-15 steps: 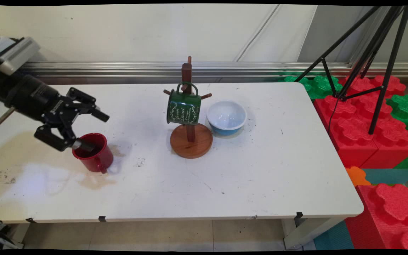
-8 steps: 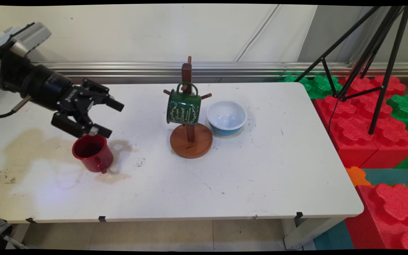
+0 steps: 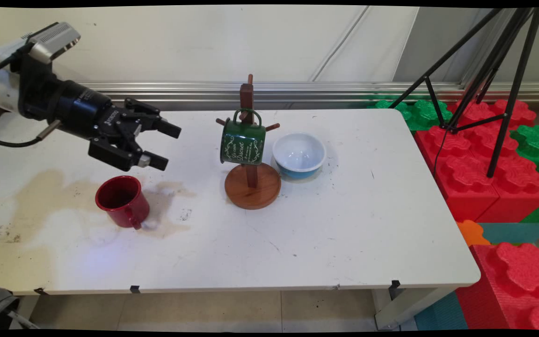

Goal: Pick up the green mug from the rack

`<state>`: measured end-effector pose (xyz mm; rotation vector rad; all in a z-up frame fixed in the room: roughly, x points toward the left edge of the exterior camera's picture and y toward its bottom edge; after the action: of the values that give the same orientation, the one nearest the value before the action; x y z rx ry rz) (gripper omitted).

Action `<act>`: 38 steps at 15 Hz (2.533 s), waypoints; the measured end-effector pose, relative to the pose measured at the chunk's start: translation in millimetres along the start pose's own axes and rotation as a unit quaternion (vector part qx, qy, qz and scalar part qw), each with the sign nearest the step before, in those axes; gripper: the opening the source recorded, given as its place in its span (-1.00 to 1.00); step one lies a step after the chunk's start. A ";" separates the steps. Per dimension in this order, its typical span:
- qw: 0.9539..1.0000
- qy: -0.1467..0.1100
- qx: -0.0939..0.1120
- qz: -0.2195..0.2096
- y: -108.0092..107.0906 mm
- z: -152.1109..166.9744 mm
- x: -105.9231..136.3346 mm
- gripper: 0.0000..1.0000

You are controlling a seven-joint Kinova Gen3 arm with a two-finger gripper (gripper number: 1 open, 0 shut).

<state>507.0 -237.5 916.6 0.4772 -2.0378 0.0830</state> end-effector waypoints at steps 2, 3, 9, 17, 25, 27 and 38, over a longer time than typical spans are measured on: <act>1.000 0.008 0.000 -0.004 -0.9 5.2 -1.1 1.00; 1.000 0.012 0.000 -0.006 -1.3 7.3 -1.6 1.00; 0.999 0.033 0.001 -0.019 -5.7 27.4 -7.4 1.00; 0.999 0.042 -0.001 -0.030 -10.4 48.0 -17.3 1.00; 0.998 0.053 0.000 -0.042 -16.3 68.0 -23.6 1.00; 0.997 0.058 0.001 -0.046 -18.1 75.3 -24.2 1.00; 0.995 0.074 0.006 -0.066 -21.0 107.1 -25.3 1.00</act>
<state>436.6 -276.6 838.7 0.5952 -1.8582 0.0499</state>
